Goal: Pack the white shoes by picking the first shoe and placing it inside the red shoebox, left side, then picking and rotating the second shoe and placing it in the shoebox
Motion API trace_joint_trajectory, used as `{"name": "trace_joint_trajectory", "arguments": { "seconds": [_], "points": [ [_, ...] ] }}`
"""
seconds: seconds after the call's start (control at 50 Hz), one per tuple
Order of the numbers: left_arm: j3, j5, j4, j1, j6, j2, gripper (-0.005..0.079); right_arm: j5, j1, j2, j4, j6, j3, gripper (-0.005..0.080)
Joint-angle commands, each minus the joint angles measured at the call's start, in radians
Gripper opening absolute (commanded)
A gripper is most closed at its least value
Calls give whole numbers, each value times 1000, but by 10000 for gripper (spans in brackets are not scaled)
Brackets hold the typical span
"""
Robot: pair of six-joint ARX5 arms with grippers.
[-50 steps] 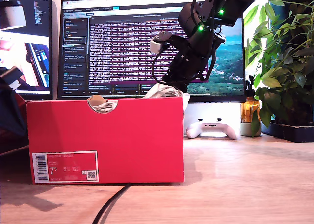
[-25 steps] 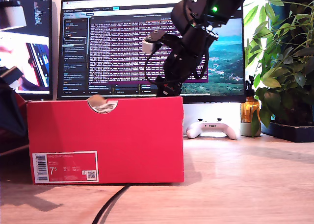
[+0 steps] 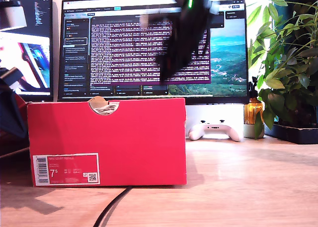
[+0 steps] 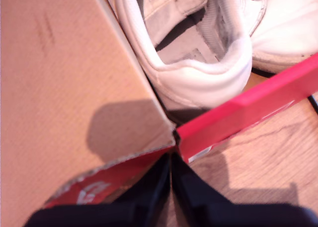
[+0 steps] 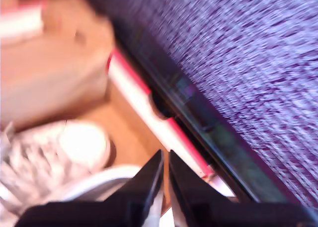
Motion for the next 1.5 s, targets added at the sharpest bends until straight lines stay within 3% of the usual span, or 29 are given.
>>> {"name": "trace_joint_trajectory", "arguments": {
  "seconds": [0.0, 0.4, 0.72, 1.04, 1.38, 1.48],
  "points": [
    [0, 1, 8, -6, -2, 4, -19, 0, 9, -2, -23, 41, -3, -13],
    [0, 2, 14, -6, -3, 4, -19, -1, 5, -22, -269, 123, -3, -13],
    [2, 2, -74, -7, -27, -28, -19, 0, -19, -32, -282, 177, -3, -13],
    [2, 3, -92, -9, -56, -190, -19, -3, -90, -36, -362, 197, -9, -13],
    [1, 3, 74, 16, -50, -218, -19, -8, -125, -114, -334, 198, -113, -13],
    [1, 3, 122, 36, 3, -218, -19, -8, -139, -164, -293, 199, -190, -13]
  ]
}}
